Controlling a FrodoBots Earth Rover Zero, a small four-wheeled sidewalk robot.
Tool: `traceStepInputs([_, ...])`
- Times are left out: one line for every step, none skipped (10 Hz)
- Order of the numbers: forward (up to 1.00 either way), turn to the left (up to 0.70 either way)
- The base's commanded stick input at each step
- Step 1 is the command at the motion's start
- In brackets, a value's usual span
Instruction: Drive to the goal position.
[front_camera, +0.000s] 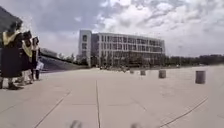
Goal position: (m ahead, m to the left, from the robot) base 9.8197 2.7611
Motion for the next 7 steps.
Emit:
traceStepInputs([0.99, 0.06])
traceStepInputs([0.99, 0.06])
traceStepInputs([0.99, 0.06])
traceStepInputs([0.99, 0.06])
traceStepInputs([0.99, 0.06])
traceStepInputs([0.99, 0.06])
traceStepInputs([0.99, 0.06])
